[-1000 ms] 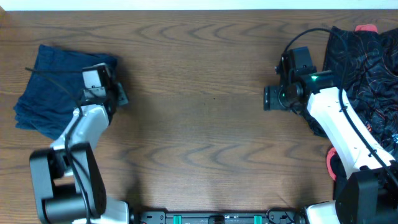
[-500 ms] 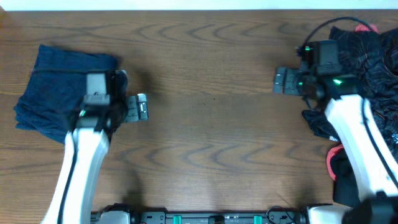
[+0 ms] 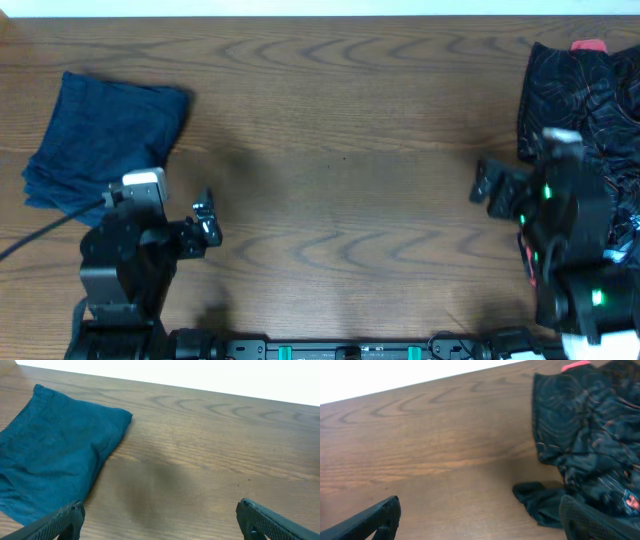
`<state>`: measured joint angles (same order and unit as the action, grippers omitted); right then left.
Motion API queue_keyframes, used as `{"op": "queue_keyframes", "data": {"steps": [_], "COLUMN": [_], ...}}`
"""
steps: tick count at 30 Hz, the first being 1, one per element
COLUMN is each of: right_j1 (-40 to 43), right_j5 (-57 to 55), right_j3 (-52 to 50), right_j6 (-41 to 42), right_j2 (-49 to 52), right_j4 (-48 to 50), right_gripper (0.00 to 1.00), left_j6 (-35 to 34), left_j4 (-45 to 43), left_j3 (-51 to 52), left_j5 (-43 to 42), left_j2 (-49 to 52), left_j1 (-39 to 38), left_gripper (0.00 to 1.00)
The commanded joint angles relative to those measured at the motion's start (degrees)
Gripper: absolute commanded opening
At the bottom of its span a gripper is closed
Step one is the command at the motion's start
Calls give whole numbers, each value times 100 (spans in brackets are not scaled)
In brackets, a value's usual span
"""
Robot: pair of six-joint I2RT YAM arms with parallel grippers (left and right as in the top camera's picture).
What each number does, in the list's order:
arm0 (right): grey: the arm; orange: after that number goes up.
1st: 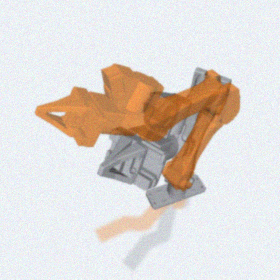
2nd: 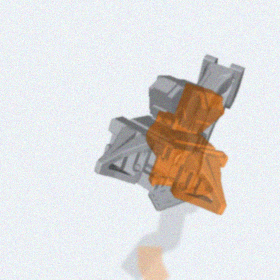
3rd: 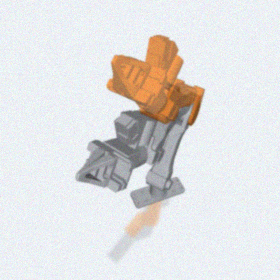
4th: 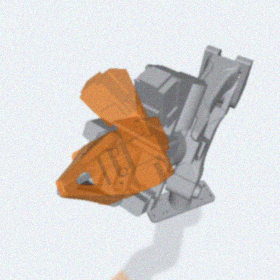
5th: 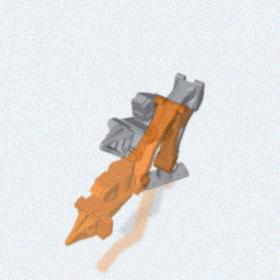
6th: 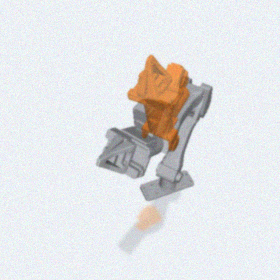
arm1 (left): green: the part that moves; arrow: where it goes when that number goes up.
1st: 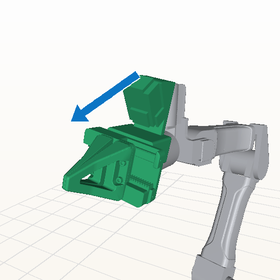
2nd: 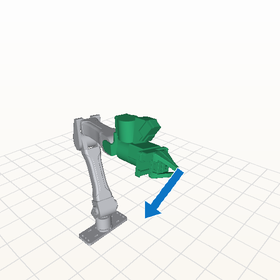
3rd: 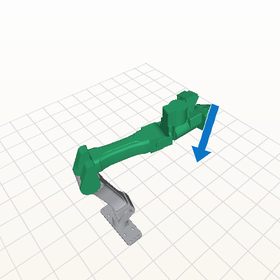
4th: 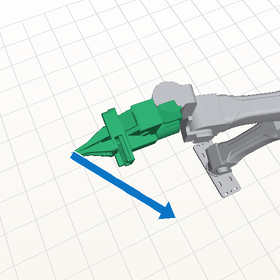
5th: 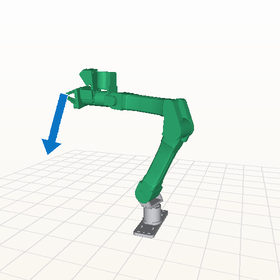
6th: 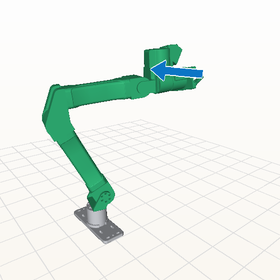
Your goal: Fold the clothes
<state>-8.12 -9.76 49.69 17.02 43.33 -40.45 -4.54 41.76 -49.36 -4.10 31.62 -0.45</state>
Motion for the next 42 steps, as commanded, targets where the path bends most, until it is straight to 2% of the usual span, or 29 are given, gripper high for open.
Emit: {"op": "queue_keyframes", "data": {"steps": [1,7,10,13,17,22,28,34,42], "right_j1": [-52,-52,-52,-52,-52,-55,472,977,1036], "right_j5": [-149,487,485,374,210,254,717,1178,1217], "right_j3": [-452,-780,-782,-782,-782,-787,-1370,-2957,-4625], "right_j6": [142,140,125,96,-151,-1331,-1989,-2074,-2052], "right_j2": [-415,-564,-518,-511,-503,-494,-1228,-2629,-3908], "right_j4": [39,33,-92,-671,-527,297,1263,2702,4131], "right_gripper": [99,99,99,99,99,99,99,99,99], "left_j6": [-68,-68,-68,-68,-68,-68,-68,-68,-68], "left_j4": [-17,-15,-17,-15,-17,-15,-15,-15,-15], "left_j3": [50,50,50,50,50,50,50,50,50], "left_j5": [66,66,66,66,66,66,66,66,66], "left_j2": [-151,-136,-136,-136,-136,-136,-136,-136,-136], "left_j1": [9,11,9,11,9,9,9,11,11], "left_gripper": [98,98,98,98,98,98,98,98,98]}}
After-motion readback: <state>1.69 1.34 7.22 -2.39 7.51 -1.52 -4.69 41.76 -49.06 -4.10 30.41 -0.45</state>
